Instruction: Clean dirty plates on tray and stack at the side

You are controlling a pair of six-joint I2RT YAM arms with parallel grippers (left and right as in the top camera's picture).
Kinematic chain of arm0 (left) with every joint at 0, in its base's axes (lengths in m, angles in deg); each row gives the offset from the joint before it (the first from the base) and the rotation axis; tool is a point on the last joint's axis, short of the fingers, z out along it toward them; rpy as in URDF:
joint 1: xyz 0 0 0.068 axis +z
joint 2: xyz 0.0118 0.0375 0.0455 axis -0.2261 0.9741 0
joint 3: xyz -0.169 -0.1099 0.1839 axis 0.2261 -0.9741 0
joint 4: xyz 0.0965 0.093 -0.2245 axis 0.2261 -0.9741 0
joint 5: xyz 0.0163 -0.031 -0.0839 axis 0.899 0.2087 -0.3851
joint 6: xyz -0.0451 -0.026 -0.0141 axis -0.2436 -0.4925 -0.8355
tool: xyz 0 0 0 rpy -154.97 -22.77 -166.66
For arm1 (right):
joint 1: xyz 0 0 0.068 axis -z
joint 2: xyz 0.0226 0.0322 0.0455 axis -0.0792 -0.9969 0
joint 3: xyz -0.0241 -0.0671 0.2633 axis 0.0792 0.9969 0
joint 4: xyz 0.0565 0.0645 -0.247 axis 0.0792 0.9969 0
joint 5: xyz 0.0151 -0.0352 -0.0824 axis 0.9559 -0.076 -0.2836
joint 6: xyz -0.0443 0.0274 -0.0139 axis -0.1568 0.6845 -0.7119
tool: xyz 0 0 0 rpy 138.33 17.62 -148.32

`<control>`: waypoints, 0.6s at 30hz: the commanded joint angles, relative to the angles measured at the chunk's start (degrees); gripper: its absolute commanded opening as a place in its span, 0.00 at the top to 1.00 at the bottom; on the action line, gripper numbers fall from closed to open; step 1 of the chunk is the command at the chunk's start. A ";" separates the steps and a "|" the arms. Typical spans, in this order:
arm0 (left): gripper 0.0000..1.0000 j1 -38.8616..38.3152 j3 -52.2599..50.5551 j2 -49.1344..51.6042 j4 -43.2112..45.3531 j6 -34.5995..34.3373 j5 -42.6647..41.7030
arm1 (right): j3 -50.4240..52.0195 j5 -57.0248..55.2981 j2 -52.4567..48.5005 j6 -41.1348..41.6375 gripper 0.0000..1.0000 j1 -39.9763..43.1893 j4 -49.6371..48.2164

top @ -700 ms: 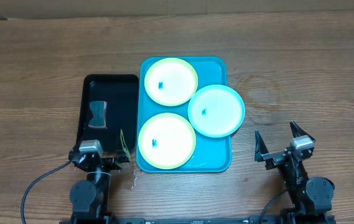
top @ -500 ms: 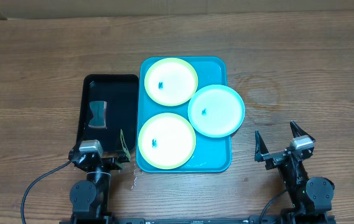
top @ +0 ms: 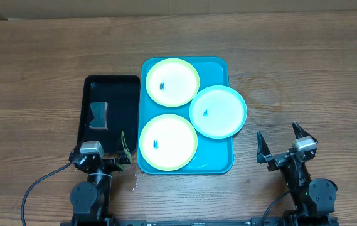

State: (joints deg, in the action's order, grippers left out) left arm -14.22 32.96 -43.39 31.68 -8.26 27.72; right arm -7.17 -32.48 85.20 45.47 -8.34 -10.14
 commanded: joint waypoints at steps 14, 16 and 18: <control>0.00 -0.37 -0.20 -0.39 0.15 1.27 0.37 | 0.61 -0.48 0.57 -0.26 0.00 0.11 -0.31; 0.00 -0.37 -0.20 -0.39 0.15 1.29 0.37 | 0.61 -0.48 0.57 -0.26 0.00 0.11 -0.33; 0.00 -0.37 -0.20 -0.39 0.15 1.29 0.37 | 0.61 -0.48 0.57 -0.26 0.00 0.11 -0.31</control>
